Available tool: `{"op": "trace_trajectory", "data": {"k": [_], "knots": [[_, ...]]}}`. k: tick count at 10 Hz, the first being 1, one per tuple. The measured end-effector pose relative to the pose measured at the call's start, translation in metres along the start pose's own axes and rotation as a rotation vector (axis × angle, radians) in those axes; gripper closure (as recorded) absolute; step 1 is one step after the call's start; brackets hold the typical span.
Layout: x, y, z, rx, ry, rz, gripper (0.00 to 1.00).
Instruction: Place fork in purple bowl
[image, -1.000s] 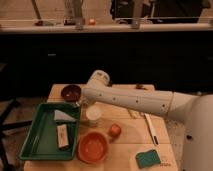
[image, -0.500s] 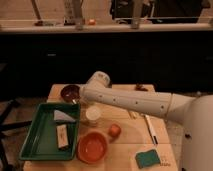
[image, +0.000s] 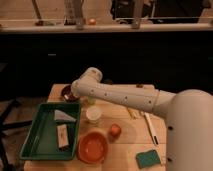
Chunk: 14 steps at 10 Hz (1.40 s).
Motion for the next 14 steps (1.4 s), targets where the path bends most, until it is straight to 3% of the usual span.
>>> {"op": "trace_trajectory", "data": {"k": [7, 12, 14], "knots": [[-0.012, -0.026, 0.056, -0.033, -0.046, -0.04, 1.0], [-0.012, -0.034, 0.092, -0.081, -0.042, -0.065, 1.0], [-0.006, -0.035, 0.096, -0.093, -0.039, -0.056, 1.0]]}}
